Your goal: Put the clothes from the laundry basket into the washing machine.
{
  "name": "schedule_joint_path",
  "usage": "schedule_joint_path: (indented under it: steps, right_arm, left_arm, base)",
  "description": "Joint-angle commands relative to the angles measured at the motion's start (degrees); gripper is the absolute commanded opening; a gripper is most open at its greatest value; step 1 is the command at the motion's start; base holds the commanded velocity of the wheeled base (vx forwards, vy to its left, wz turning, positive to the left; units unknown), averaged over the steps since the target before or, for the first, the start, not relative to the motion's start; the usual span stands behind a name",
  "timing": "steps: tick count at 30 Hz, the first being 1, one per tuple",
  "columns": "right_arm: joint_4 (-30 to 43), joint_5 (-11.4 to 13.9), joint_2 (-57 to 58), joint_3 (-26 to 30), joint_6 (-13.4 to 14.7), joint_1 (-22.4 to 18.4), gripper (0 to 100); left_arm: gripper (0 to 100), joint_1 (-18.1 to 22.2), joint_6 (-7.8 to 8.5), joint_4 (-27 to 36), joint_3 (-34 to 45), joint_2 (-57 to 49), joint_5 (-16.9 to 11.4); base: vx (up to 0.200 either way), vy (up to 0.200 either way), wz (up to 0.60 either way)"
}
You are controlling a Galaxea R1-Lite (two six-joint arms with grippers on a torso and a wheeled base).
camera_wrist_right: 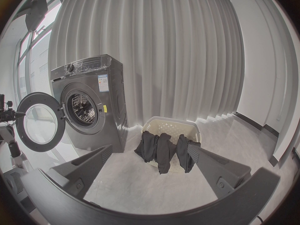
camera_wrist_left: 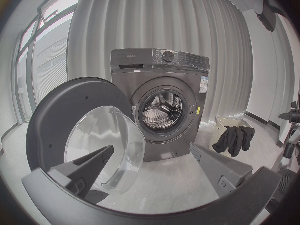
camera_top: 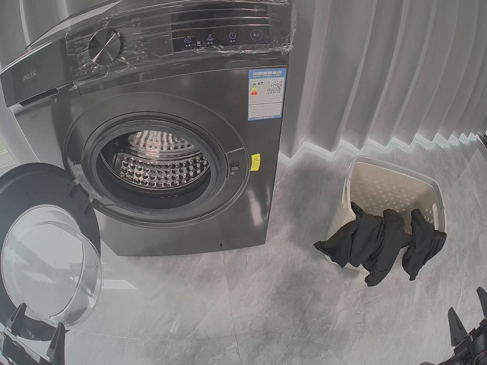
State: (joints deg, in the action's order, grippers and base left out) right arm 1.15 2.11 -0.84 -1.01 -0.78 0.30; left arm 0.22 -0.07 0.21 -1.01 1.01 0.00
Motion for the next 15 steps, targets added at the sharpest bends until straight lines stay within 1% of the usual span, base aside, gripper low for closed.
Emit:
schedule_joint_path:
  steps: [1, 5, 15]
  right_arm:
    - [0.0, 0.0, 0.3, 0.7, 0.0, 0.0, 100]
    - [0.0, 0.0, 0.3, 0.7, 0.0, 0.0, 100]
    - [0.0, 0.0, 0.3, 0.7, 0.0, 0.0, 100]
  left_arm:
    - [100, 0.0, -0.01, 0.0, 1.0, -1.0, 0.0]
    - [100, 0.0, -0.01, 0.0, 1.0, -1.0, 0.0]
    - [100, 0.0, 0.07, 0.0, 0.9, -1.0, -0.1]
  base:
    - [0.200, 0.000, 0.00]
    - [0.200, 0.000, 0.00]
    - [0.000, 0.000, 0.00]
